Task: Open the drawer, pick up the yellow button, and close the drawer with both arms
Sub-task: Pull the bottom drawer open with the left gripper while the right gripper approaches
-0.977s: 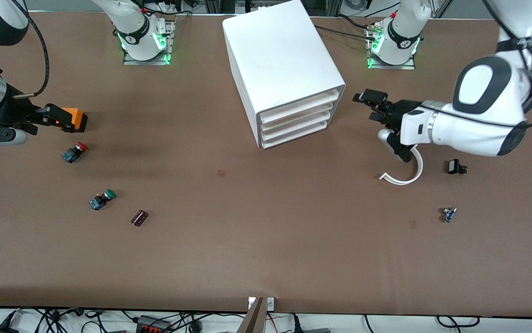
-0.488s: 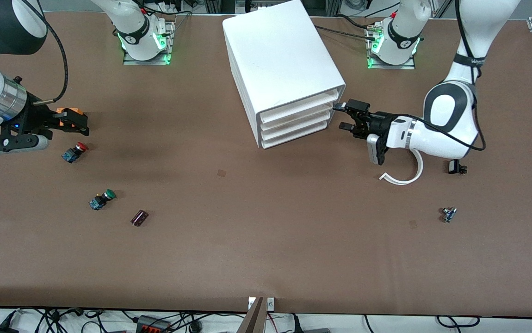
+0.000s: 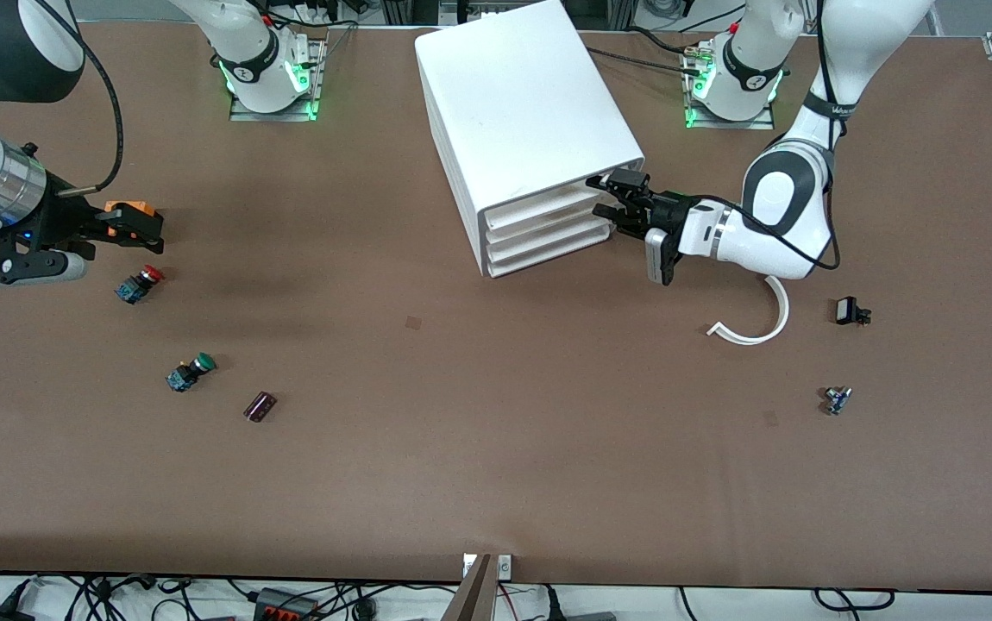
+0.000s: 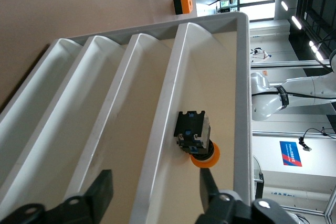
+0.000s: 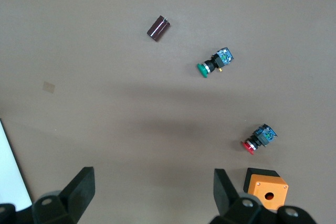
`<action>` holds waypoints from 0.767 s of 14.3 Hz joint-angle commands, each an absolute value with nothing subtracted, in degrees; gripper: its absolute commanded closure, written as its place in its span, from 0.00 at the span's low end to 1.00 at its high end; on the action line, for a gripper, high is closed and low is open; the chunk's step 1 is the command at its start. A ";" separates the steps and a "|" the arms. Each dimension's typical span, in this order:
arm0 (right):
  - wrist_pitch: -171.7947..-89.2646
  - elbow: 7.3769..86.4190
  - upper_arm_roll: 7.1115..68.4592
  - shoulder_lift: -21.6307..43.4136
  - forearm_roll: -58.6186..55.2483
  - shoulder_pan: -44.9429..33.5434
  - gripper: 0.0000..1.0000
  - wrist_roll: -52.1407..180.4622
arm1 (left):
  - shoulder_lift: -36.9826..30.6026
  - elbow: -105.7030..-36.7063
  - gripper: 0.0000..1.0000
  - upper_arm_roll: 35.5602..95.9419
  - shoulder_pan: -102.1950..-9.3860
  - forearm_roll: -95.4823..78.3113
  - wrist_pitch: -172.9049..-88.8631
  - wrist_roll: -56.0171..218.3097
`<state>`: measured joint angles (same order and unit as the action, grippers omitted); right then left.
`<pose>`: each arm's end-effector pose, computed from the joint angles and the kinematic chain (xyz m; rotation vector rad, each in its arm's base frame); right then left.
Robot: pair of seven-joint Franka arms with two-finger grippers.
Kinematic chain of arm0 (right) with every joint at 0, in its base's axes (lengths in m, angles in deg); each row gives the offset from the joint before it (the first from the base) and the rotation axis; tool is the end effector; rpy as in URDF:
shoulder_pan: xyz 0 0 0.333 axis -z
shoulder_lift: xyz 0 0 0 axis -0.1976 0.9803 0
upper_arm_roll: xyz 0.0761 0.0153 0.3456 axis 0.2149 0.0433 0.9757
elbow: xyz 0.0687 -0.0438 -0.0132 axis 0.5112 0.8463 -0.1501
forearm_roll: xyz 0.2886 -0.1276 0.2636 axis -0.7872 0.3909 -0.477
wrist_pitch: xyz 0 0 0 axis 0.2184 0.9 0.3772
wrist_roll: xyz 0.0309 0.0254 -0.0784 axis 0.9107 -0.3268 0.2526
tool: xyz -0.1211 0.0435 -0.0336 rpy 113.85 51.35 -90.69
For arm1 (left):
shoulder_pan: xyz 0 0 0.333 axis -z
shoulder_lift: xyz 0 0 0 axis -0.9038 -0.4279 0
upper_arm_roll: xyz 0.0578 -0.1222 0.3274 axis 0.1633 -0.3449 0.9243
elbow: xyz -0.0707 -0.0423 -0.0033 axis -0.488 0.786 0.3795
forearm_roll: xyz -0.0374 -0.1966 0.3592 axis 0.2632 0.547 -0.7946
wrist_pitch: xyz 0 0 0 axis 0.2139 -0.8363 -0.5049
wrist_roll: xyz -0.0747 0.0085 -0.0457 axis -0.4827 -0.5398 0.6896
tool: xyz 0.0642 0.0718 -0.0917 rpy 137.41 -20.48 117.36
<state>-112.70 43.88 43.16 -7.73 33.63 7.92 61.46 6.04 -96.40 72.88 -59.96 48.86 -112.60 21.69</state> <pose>0.6031 0.0393 0.5478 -3.1097 -0.1488 0.0858 0.4783 -0.2471 0.2834 1.8372 -0.5006 -0.3096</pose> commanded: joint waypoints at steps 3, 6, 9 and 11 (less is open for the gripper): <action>-112.56 42.45 43.06 -7.39 32.88 7.80 0.00 61.06 | 5.03 -96.65 0.64 72.04 -60.18 50.19 -112.07 19.85; -113.08 42.45 43.41 -6.60 32.96 6.40 0.00 61.06 | 3.89 -95.86 0.85 72.12 -60.44 49.92 -112.16 19.85; -116.50 42.45 43.41 -5.10 32.79 3.93 0.00 60.89 | 2.57 -93.58 0.89 72.65 -61.06 49.22 -112.25 20.03; -116.60 42.18 43.41 -4.23 29.99 2.53 0.00 60.89 | 0.91 -90.86 0.89 73.09 -62.37 48.78 -112.33 20.38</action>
<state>-116.48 43.42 43.50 -5.28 32.34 3.77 61.39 3.85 -94.69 72.74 -60.53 48.92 -112.25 20.64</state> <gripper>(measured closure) 0.000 0.868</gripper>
